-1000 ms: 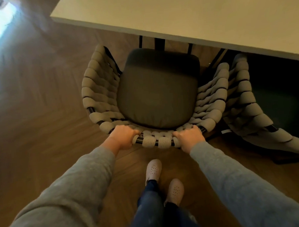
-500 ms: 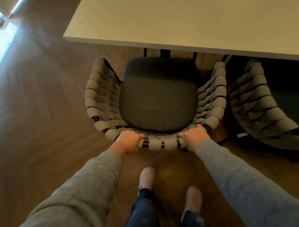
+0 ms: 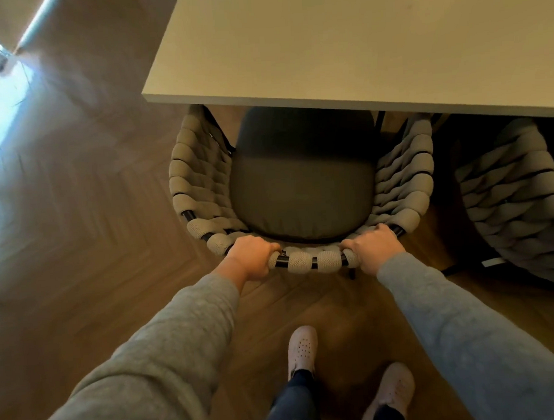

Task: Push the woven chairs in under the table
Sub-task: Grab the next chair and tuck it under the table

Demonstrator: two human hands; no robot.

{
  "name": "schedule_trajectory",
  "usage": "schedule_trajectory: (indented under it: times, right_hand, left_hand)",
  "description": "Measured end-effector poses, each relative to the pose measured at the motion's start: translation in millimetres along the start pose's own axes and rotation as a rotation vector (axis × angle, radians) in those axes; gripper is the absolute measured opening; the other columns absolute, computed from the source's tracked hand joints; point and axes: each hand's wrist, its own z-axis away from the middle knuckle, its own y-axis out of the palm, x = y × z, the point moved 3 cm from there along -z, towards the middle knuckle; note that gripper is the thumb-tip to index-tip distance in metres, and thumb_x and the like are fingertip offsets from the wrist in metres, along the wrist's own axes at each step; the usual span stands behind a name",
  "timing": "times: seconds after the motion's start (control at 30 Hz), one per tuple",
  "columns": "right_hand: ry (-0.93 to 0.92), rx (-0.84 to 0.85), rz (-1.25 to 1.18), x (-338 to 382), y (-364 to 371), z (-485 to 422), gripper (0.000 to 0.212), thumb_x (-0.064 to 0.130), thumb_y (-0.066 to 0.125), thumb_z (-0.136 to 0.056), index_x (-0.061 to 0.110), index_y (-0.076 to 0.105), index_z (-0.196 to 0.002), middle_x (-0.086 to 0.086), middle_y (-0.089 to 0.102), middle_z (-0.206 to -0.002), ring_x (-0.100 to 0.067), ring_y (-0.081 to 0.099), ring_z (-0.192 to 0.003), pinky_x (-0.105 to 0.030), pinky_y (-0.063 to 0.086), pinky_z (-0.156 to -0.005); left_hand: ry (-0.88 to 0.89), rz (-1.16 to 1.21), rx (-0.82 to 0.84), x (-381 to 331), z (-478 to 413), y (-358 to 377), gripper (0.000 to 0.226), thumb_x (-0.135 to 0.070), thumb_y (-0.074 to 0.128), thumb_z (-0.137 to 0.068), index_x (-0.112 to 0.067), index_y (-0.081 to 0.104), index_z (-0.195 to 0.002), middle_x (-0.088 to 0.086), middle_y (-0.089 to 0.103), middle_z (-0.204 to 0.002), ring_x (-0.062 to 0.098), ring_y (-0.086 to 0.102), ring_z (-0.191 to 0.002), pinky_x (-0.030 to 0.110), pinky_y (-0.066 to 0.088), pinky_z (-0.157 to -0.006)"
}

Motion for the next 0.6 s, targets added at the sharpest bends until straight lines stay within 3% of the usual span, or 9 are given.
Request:
schedule_trajectory:
  times: [0.27,0.6]
  right_hand:
    - [-0.017,-0.005,-0.006,9.6,-20.4,-26.0,0.033,0.03,0.053,-0.093,0.04,0.05,-0.125,0.006,0.065,-0.111,-0.022,0.058,-0.111,-0.045,0.034,-0.103]
    - [0.0,0.01,0.003,9.5,-2.5,-16.7,0.04,0.032,0.051,-0.095,0.04,0.045,-0.134,0.005,0.063,-0.122,-0.022,0.054,-0.119,-0.045,0.032,-0.105]
  left_hand:
    - [0.01,-0.031,-0.018,32.3,-11.6,-6.9,0.035,-0.027,0.053,-0.089,-0.031,0.053,-0.124,-0.001,0.065,-0.103,0.022,0.063,-0.095,0.032,0.045,-0.072]
    - [-0.004,-0.015,-0.025,15.4,-2.9,6.9,0.033,-0.028,0.053,-0.091,-0.029,0.052,-0.124,-0.002,0.064,-0.099,0.02,0.062,-0.089,0.032,0.048,-0.072]
